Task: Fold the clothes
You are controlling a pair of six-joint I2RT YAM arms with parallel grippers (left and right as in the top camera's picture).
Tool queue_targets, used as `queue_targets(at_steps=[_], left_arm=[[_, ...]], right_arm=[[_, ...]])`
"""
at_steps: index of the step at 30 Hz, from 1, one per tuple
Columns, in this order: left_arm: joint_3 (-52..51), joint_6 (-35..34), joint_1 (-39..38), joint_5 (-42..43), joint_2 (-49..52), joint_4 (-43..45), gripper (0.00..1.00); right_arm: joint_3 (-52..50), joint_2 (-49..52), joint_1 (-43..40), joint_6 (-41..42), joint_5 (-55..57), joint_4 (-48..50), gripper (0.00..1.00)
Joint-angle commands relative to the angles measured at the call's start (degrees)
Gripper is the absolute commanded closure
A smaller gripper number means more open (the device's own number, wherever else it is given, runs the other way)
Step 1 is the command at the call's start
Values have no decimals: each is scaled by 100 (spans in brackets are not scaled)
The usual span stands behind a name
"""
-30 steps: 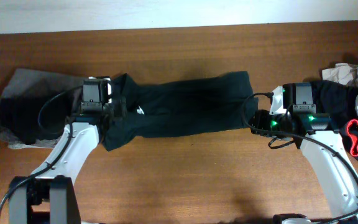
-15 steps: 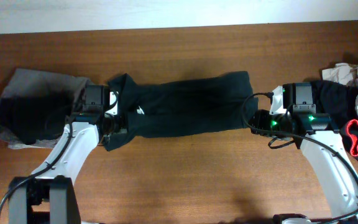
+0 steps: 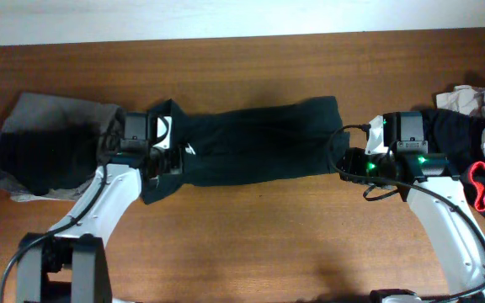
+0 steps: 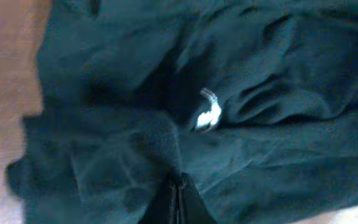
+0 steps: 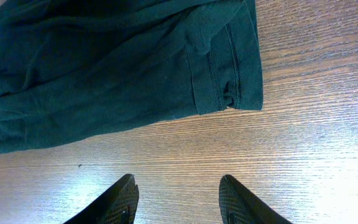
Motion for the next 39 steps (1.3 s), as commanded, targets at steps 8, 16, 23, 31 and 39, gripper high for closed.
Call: queue_targets(at_steps=[8, 16, 23, 31, 39], left_arm=[[391, -313, -39, -52, 59, 378, 99], [391, -308, -39, -1051, 299, 723, 97], [391, -306, -39, -1694, 350, 442, 59], [393, 146, -48, -645, 343, -48, 83], [348, 1182, -450, -275, 422, -306, 97]], right_arm=[[37, 9, -7, -63, 70, 17, 53], [37, 9, -7, -63, 70, 11, 53], [37, 9, -7, -63, 68, 11, 53], [37, 9, -7, -63, 68, 11, 53], [9, 22, -7, -61, 70, 15, 52]])
